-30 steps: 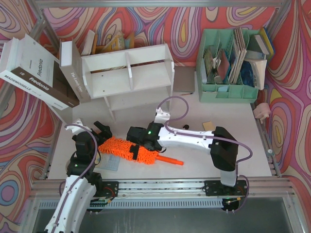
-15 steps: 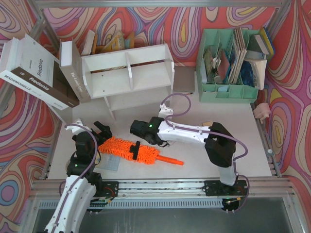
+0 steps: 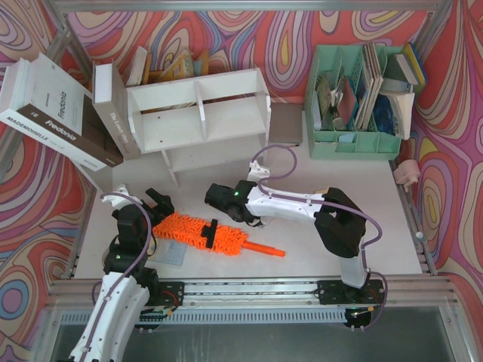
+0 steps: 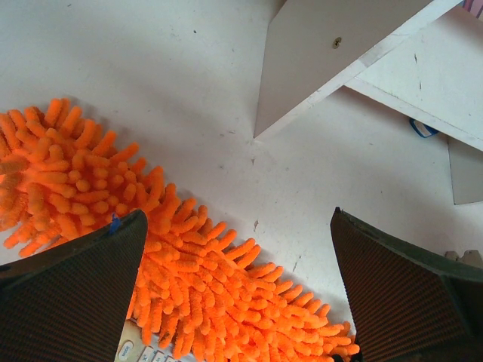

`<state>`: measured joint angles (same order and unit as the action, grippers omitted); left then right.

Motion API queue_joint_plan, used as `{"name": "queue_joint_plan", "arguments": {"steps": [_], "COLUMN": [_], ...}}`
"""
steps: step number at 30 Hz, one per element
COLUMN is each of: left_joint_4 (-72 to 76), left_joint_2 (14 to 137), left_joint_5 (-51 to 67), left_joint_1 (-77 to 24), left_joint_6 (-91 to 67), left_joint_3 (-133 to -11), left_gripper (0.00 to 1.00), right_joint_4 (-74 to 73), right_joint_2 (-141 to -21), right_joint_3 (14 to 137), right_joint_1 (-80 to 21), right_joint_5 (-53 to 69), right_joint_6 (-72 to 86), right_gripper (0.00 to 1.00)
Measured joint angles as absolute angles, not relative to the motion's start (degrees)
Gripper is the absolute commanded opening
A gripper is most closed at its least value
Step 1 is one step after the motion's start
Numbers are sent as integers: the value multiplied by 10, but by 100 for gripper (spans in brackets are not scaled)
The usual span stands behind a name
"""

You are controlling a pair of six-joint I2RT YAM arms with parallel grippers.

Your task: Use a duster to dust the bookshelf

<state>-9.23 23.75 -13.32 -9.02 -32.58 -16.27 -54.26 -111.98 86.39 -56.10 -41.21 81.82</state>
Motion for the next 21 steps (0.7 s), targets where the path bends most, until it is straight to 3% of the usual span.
{"name": "queue_joint_plan", "arguments": {"steps": [7, 15, 21], "left_joint_4": [-93, -93, -93], "left_joint_2": [237, 237, 234], "left_joint_5": [-133, -133, -133], "left_joint_1": [-90, -90, -90], "left_joint_6": [-326, -326, -326], "left_joint_3": [-163, -163, -163], "left_gripper": [98, 98, 98], "right_joint_4": [-528, -524, -514], "right_joint_2": [-1128, -1128, -1128], "right_joint_3": [859, 859, 858], "right_joint_1": [-559, -559, -559], "right_joint_5": [-396, -389, -387], "right_joint_6": [808, 807, 792], "right_gripper": [31, 55, 57]}}
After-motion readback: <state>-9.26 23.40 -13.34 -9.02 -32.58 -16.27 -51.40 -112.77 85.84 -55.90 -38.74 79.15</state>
